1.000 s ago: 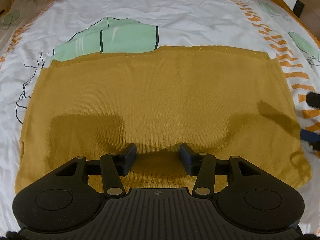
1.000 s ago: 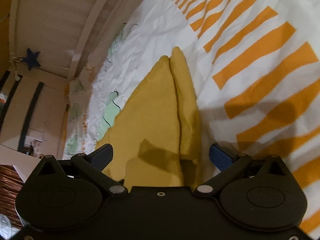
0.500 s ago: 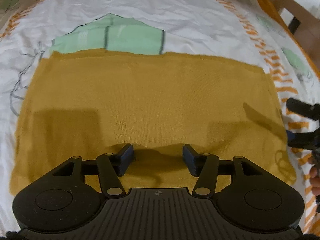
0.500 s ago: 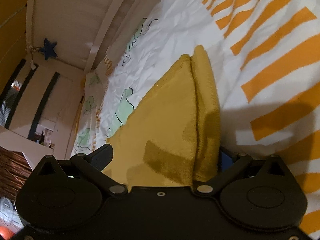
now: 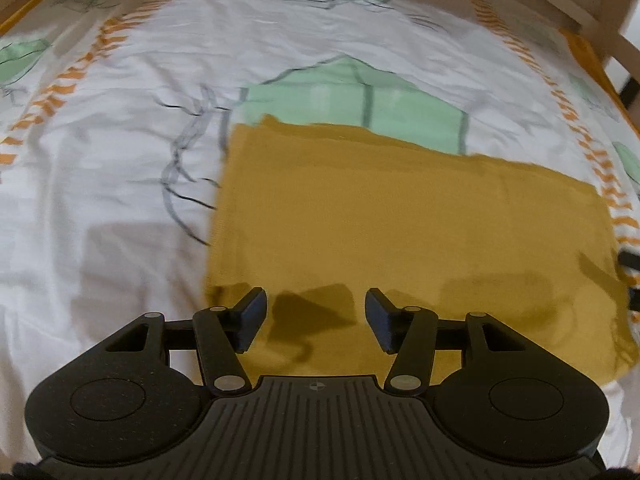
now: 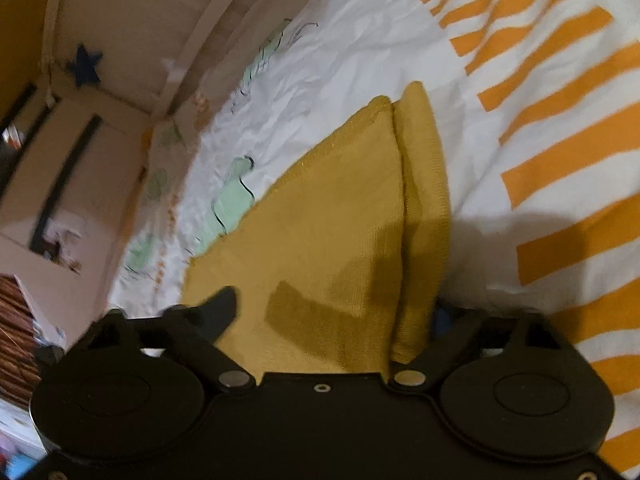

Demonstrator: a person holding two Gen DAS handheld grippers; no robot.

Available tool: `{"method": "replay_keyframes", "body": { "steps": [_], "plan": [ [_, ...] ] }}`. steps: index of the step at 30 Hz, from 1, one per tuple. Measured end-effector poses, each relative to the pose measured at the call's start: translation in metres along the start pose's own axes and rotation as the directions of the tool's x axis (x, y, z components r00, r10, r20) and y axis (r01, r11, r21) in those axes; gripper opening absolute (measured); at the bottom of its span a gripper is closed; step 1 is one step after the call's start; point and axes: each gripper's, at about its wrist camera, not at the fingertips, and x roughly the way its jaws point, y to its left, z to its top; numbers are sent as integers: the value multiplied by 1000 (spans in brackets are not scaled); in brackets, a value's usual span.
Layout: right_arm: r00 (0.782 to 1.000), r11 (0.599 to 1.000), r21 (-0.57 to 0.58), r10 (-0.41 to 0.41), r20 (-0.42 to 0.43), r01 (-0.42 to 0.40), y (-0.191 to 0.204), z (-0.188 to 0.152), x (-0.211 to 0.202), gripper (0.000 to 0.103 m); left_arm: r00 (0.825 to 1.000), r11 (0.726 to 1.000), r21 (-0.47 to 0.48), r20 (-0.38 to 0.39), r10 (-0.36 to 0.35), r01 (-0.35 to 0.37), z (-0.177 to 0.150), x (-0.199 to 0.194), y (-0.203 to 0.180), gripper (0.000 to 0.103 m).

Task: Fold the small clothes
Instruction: 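Close the right tool on the sweater's side edge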

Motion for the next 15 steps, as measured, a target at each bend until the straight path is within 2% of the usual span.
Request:
{"method": "replay_keyframes", "body": {
  "steps": [2,3,5,7,11,15],
  "plan": [
    [999,999,-14,-50,7,50,3,-2,0,60,1000,999,-37,7,-11,11,4,3,12,53],
    [997,997,-19,-78,15,78,4,-2,-1,55,1000,998,-55,4,-26,26,5,6,18,53],
    [993,993,-24,-113,32,113,6,-4,-4,29,998,996,-70,-31,-52,50,9,13,25,53],
    [991,992,-2,-127,48,127,8,-6,-6,26,995,996,-57,-76,-69,65,16,19,28,53],
    [977,976,-82,-196,84,203,36,-8,-8,24,998,999,-33,-40,-41,40,23,10,34,53],
    [978,978,-102,-170,117,183,70,-5,-9,23,999,998,-53,-17,-47,46,31,4,48,53]
  ]
}}
